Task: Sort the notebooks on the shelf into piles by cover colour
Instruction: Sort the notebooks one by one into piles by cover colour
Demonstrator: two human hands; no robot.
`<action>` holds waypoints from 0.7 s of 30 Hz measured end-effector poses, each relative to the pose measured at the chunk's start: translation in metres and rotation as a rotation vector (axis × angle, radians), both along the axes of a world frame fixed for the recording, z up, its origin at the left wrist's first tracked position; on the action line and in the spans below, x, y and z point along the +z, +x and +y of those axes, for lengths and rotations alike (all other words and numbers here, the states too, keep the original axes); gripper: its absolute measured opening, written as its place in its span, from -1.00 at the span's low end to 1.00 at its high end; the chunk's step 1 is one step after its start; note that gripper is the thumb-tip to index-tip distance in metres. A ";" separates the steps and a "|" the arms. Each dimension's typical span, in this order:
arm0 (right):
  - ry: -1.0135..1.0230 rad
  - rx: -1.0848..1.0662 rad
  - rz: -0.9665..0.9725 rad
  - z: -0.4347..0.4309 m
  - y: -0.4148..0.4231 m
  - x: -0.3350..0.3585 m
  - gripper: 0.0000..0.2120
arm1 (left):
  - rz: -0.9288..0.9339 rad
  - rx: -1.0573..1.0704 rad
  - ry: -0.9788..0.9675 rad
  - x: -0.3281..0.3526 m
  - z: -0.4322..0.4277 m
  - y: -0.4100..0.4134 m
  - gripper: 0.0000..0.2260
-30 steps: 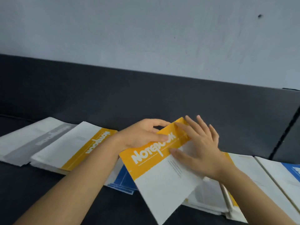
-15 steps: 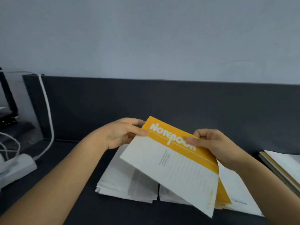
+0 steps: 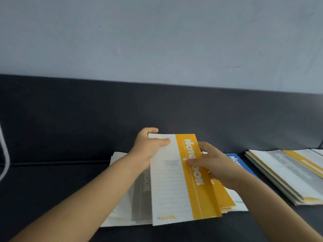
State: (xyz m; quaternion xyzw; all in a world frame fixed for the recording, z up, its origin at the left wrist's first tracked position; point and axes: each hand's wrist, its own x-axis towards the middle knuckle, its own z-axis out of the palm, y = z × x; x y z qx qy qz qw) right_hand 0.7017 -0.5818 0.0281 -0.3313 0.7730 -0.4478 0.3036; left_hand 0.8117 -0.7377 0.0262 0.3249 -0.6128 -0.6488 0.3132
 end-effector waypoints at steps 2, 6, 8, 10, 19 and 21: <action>-0.068 -0.129 0.023 -0.005 -0.002 -0.005 -0.52 | -0.097 -0.005 -0.188 -0.003 0.002 -0.012 -0.41; -0.089 -0.252 0.167 -0.003 -0.020 -0.014 -0.45 | -0.384 -0.102 -0.540 -0.018 0.017 -0.023 -0.17; 0.010 -0.214 0.354 0.000 -0.027 -0.022 -0.47 | -0.636 -0.225 -0.755 -0.029 0.029 -0.027 -0.18; 0.241 -0.045 0.636 0.006 -0.031 -0.033 -0.54 | -0.958 -0.372 -0.947 -0.038 0.041 -0.031 -0.21; 0.316 0.295 1.107 0.086 -0.112 -0.026 -0.48 | -1.312 -0.223 -1.118 -0.012 0.110 -0.060 -0.10; 0.387 0.297 1.074 0.110 -0.138 -0.025 -0.48 | -1.279 -0.238 -1.098 -0.005 0.139 -0.079 -0.10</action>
